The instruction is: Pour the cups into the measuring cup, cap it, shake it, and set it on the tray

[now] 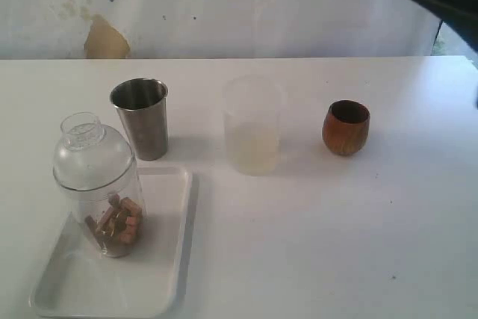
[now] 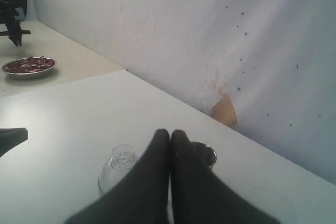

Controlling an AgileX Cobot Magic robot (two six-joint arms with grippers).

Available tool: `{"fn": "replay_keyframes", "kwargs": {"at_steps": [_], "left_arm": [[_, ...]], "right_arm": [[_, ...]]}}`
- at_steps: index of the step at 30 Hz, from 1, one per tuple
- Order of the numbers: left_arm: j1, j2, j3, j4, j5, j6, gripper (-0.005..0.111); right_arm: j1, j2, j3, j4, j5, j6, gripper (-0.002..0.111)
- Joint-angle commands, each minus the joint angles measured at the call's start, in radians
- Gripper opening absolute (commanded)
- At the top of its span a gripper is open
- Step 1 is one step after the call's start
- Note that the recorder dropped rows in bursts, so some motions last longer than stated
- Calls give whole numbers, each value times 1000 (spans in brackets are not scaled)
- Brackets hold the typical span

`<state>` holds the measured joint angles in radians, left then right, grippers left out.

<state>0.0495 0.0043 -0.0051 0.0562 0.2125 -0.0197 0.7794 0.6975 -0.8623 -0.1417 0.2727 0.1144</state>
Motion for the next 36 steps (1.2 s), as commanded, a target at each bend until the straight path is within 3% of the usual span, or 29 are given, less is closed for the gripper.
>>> {"fn": "replay_keyframes", "kwargs": {"at_steps": [1,9,15,32,36], "left_arm": [[-2,-4,5,4,-10,-1,0],[-2,-4,5,4,-10,-1,0],[-2,-4,5,4,-10,-1,0],[-2,-4,5,4,-10,-1,0],[-2,-4,5,4,-10,-1,0]], "right_arm": [[-3,-101,88,38,-23,2,0],[-63,-190,232,41,-161,-14,0],[-179,-249,323,75,-281,6,0],[-560,-689,552,170,-332,-47,0],[-633,-698,594,170,-339,-90,0]]}}
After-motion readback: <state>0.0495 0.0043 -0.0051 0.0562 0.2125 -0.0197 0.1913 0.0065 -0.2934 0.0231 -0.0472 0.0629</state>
